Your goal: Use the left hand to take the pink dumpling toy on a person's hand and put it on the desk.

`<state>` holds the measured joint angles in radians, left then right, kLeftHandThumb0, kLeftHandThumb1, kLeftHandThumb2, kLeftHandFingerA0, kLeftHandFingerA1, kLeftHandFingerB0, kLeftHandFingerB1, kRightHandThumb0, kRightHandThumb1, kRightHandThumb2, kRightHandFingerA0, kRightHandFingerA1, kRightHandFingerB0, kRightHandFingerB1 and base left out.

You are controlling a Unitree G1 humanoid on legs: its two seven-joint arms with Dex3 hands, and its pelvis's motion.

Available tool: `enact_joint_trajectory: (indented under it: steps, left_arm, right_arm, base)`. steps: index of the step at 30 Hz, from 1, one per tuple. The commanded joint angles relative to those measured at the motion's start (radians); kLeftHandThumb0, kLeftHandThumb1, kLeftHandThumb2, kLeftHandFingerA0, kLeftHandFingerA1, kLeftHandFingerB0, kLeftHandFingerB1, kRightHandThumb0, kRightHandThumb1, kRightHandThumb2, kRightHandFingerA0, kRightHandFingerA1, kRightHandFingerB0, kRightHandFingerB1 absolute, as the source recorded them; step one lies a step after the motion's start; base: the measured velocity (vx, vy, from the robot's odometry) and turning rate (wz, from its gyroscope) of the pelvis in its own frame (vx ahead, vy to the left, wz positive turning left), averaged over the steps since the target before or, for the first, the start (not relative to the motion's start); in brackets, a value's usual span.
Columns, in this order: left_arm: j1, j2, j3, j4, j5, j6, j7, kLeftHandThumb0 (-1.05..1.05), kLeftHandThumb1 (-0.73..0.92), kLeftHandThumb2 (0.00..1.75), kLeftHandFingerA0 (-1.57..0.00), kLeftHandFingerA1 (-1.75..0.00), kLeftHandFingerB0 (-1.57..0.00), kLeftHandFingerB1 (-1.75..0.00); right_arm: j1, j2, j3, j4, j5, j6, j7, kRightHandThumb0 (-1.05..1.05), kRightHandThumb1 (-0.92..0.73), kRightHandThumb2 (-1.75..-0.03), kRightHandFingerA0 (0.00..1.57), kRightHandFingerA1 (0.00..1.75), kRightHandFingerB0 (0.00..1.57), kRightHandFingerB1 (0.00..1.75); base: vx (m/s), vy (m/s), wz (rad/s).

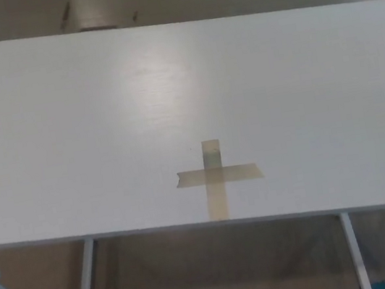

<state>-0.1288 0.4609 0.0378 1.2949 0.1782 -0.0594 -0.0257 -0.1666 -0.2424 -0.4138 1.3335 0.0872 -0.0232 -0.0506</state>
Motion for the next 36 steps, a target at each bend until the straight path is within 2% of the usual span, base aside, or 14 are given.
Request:
enact_joint_trajectory:
  steps: [1,36]
  left_arm:
    - [0.004,0.004,-0.002,0.016,0.002,-0.018,0.001,-0.43,0.55,0.79,-0.65,-0.57,-0.45,-0.49]
    - [0.000,0.005,-0.019,0.021,0.007,-0.020,0.002,-0.43,0.56,0.80,-0.67,-0.57,-0.43,-0.49]
  right_arm:
    - [0.007,0.000,-0.011,0.011,0.014,-0.012,-0.016,-0.28,-0.58,-0.56,0.71,0.50,0.58,0.45]
    - [0.008,-0.002,-0.003,0.015,0.007,-0.006,-0.008,-0.28,-0.58,-0.57,0.71,0.50,0.58,0.45]
  base:
    - [0.00,0.000,0.00]
    - [0.00,0.000,0.00]
